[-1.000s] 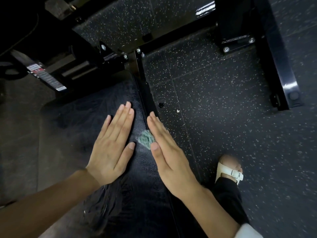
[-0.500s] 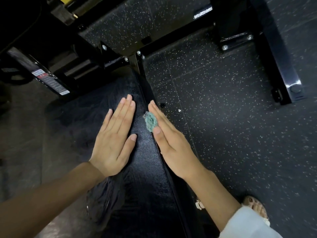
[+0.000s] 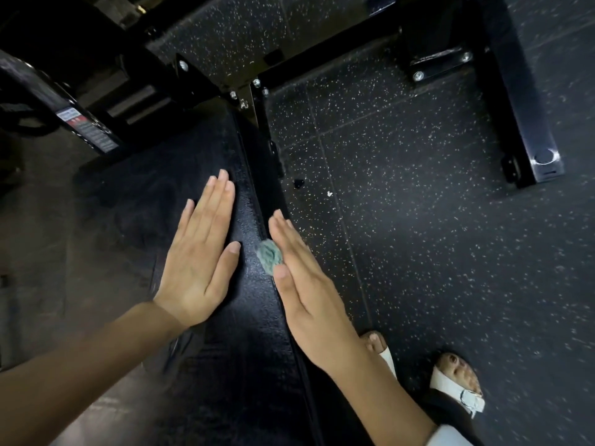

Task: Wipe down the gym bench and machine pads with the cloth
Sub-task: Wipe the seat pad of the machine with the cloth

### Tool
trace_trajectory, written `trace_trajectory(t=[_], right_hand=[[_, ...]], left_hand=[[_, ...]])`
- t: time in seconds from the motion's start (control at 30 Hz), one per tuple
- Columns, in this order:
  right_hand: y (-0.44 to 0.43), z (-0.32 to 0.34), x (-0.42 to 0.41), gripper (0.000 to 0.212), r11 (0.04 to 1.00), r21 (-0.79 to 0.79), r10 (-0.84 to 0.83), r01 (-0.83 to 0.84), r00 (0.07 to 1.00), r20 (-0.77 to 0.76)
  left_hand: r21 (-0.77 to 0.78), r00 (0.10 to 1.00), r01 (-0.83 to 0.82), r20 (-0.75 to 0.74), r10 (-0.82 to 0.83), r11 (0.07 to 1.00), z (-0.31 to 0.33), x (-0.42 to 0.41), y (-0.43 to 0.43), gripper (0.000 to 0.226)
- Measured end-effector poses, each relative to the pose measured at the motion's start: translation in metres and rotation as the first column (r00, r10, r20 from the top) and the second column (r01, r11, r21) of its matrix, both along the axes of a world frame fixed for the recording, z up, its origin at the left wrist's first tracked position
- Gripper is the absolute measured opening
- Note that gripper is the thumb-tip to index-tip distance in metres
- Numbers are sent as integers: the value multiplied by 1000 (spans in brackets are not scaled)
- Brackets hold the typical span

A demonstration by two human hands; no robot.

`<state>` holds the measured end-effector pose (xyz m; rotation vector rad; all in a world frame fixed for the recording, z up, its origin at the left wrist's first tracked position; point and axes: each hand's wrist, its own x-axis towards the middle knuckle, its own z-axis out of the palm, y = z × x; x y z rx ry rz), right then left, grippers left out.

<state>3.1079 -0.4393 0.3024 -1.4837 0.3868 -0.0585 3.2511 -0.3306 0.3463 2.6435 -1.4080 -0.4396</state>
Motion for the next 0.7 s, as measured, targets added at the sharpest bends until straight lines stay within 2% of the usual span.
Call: trace_trajectory(t=[0.13,0.23,0.47,0.7], right_hand=[[-11,0,36,50,997,-76,11,-10,1000,13],[-13,-2,43,51,998,-63,12,-10,999,34],[-4,0,4,50,999,-23,42,-41,998,43],[11,5,-36,53,993,-68,100,-96,994,52]], left_hand=[[-3,999,-31,-12,31,1000,2,-16,4,62],[-3,999,-46,-9,46,999,2,-24,6,63],[9,999,-49,-3,49,999,3,-24,4,63],[25,999,-46,28,46,999,3,-24,1,63]])
